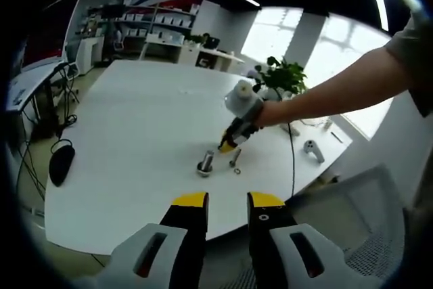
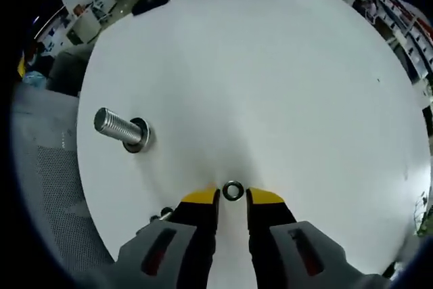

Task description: Place the washer onto the threaded stud by aligning its center hole with the stud, sliding it down to the base, and recovering from edge contact or off-axis alignment until the washer reaches the visible bottom stop.

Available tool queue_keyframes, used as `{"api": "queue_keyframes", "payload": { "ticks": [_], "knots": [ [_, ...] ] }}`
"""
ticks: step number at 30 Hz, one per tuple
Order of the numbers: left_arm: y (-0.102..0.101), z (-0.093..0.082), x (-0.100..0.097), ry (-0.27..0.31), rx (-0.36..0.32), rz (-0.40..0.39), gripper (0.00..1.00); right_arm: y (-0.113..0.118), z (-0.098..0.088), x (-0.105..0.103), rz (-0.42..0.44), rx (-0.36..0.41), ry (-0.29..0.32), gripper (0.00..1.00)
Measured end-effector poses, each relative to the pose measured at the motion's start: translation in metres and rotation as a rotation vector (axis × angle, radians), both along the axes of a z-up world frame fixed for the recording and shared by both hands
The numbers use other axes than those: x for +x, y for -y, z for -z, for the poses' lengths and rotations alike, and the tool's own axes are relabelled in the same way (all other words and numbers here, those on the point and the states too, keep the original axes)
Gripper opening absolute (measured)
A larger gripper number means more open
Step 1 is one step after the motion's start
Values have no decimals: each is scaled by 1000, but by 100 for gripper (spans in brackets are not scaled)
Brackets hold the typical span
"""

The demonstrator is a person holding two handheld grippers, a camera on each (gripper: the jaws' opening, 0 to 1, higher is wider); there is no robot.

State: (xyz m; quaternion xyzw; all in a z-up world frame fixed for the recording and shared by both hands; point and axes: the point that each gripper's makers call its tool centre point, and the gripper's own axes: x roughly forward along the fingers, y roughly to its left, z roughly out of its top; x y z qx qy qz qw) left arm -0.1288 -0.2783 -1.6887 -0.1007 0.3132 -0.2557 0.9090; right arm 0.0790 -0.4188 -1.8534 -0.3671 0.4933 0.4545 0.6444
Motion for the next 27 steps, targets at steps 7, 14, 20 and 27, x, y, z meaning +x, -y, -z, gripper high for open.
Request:
{"api": "queue_keyframes", "payload": {
  "ticks": [7, 14, 20, 27],
  "knots": [
    [0, -1, 1, 5, -4, 1, 20, -1, 2, 1, -88, -140, -37, 15],
    [0, -1, 1, 6, -5, 2, 20, -2, 2, 0, -84, -218, -38, 14],
    [0, -1, 1, 8, -6, 2, 20, -1, 1, 2, -16, -143, -4, 14],
    [0, -2, 2, 11, -7, -1, 20, 2, -1, 1, 31, -67, 24, 13]
  ]
}}
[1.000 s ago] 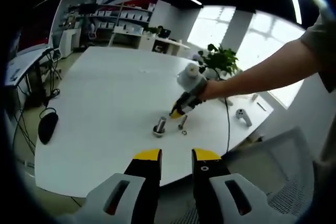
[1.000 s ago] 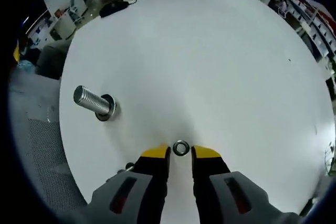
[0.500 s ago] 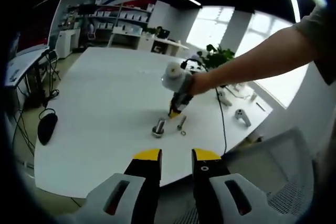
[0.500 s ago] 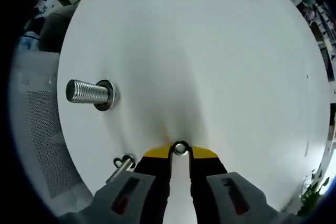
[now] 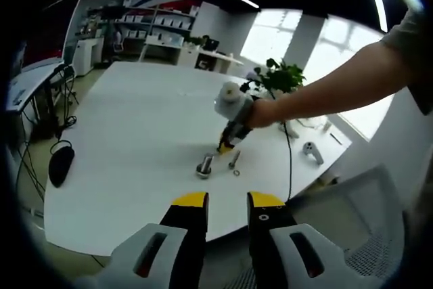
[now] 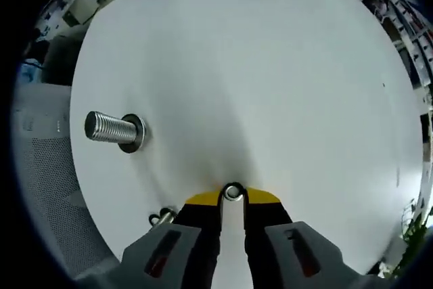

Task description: Place the washer onto the threaded stud by aligning its center hole with the stud, sliding it down to the base, and recovering from edge contact or off-axis alignment until the washer reaches the visible bottom stop.

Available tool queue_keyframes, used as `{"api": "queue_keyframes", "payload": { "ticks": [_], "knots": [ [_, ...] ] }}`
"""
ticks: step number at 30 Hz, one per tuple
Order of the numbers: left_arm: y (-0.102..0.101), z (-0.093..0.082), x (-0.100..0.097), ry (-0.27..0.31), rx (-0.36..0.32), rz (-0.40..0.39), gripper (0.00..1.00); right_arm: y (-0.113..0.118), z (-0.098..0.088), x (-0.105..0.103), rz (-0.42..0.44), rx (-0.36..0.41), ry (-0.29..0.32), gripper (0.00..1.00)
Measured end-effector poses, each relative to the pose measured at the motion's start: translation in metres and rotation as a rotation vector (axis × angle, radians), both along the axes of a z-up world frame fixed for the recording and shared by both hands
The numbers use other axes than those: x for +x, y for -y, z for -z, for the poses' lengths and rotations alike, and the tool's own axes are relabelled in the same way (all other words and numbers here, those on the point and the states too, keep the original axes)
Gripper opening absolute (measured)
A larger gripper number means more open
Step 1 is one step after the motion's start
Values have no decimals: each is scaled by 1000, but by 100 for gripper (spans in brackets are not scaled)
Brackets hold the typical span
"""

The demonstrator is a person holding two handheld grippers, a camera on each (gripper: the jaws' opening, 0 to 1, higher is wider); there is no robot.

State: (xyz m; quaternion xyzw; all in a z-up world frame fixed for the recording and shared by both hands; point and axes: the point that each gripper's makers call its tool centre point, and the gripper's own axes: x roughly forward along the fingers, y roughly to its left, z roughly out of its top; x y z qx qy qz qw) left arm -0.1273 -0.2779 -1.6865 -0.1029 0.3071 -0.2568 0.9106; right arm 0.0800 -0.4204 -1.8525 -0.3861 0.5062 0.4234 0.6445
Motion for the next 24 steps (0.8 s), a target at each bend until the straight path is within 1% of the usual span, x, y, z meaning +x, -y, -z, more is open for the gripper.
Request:
{"api": "queue_keyframes", "payload": {
  "ticks": [4, 7, 9, 10, 11, 12, 13, 18, 24],
  "knots": [
    [2, 1, -1, -4, 3, 11, 20, 0, 0, 1, 49, 47, 26, 13],
    [1, 1, -1, -8, 7, 7, 20, 1, 0, -2, 66, 65, 14, 13],
    [0, 2, -1, -9, 6, 2, 20, 3, -1, -6, 62, 66, 12, 13],
    [0, 2, -1, -10, 8, 4, 20, 3, -3, -6, 60, 73, 19, 13],
    [1, 3, -1, -13, 12, 9, 20, 0, -7, -4, 71, 104, 39, 13],
    [1, 3, -2, -15, 14, 10, 20, 0, -9, -4, 86, 119, 39, 13],
    [1, 3, -2, -16, 14, 10, 20, 1, -12, -7, 93, 123, 30, 13],
    [0, 3, -2, -18, 15, 4, 20, 8, -20, -12, 92, 138, 33, 13],
    [1, 5, -3, -24, 22, 8, 20, 13, -37, -20, 107, 190, 47, 13]
  ]
}}
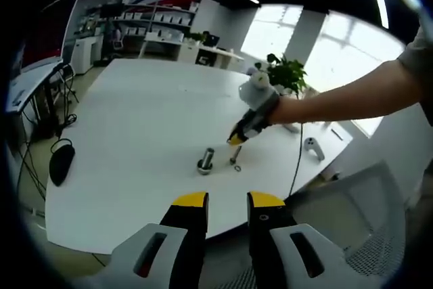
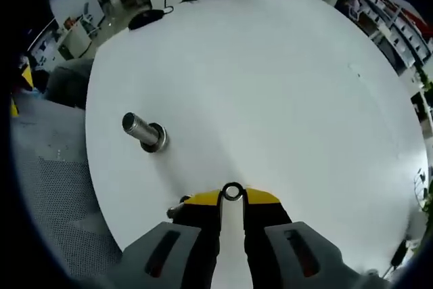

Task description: Place the washer onto the threaded stud by aligning its center hole with the stud, sliding it down to the base, and recovering from edge contact or off-axis alignment until the washer reaches the visible bottom stop.

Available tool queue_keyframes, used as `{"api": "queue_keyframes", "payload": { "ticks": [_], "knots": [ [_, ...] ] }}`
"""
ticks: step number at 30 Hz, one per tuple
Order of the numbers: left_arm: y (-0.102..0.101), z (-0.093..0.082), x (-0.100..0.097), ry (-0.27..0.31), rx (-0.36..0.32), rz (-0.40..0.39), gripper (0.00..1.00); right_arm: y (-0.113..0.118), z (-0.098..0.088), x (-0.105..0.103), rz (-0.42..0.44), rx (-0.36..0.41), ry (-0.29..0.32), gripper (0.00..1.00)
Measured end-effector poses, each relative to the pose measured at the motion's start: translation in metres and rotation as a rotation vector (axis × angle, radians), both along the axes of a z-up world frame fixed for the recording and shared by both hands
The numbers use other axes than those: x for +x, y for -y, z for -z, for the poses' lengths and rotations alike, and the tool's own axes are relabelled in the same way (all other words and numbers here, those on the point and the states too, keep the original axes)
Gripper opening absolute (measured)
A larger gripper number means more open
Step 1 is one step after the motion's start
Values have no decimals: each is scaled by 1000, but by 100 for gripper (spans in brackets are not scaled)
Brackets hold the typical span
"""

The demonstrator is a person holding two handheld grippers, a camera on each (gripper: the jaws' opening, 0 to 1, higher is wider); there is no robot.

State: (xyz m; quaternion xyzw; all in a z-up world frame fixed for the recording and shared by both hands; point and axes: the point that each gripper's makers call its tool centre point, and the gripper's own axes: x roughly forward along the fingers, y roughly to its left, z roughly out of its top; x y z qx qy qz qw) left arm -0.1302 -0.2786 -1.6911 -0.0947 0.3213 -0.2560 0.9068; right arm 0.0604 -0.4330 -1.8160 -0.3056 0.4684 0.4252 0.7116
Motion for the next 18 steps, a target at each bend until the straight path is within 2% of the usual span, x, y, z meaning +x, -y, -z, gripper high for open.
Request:
{"api": "queue_keyframes", "payload": {
  "ticks": [11, 18],
  "knots": [
    [1, 1, -1, -5, 12, 10, 21, 6, -25, -23, -33, 21, 27, 13],
    [-2, 3, -1, -9, 16, -1, 22, 4, -33, -38, -87, 14, 27, 13]
  ]
}}
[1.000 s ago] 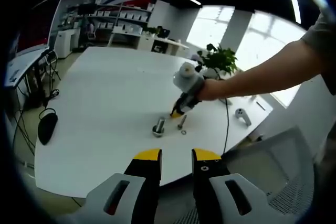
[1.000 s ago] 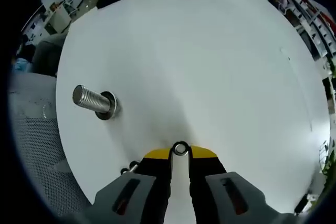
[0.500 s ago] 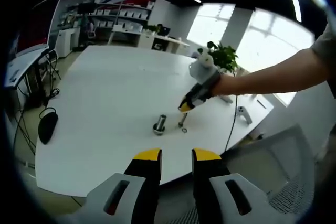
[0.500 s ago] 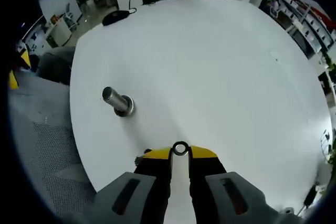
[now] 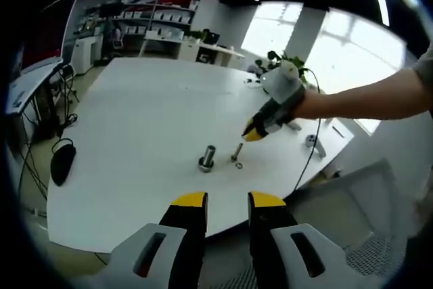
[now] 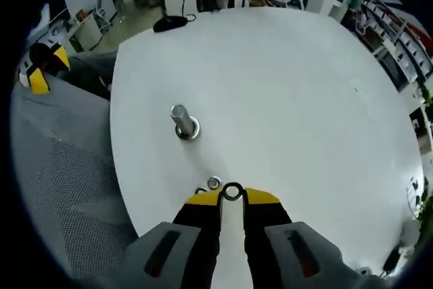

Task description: Place the washer onto the threaded stud by aligning its center hole with the stud, sliding it down to the base, and recovering from edge contact or off-axis alignment until the washer reaches the visible bottom stop.

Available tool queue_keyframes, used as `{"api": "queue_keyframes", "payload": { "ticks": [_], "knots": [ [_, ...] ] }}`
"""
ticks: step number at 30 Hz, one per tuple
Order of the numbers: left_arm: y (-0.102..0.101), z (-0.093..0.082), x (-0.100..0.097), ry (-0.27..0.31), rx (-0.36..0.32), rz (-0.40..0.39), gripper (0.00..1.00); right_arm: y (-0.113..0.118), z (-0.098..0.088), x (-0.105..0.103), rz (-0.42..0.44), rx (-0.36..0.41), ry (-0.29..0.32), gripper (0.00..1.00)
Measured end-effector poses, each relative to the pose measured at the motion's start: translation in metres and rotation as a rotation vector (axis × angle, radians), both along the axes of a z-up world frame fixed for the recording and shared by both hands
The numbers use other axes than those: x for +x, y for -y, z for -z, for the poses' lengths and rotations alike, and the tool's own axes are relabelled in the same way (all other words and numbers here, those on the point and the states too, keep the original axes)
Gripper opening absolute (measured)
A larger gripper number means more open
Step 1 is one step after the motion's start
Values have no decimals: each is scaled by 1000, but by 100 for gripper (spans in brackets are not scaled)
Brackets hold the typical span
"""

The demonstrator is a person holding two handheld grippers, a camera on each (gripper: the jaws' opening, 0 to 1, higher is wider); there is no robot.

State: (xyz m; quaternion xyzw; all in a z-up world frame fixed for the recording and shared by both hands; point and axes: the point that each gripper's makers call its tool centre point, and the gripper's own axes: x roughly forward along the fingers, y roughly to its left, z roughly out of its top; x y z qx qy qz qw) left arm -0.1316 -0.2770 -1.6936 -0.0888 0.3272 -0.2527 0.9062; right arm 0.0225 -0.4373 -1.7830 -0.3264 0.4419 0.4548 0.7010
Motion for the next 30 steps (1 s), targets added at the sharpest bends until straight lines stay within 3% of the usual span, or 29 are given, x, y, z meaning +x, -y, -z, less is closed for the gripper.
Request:
{"api": "queue_keyframes", "payload": {
  "ticks": [12, 30],
  "knots": [
    [0, 0, 0, 0, 1, 3, 22, -16, 1, -11, -75, -19, -9, 13],
    [1, 0, -1, 1, 2, 12, 22, -14, 9, -10, -92, -55, -23, 13]
  ]
}}
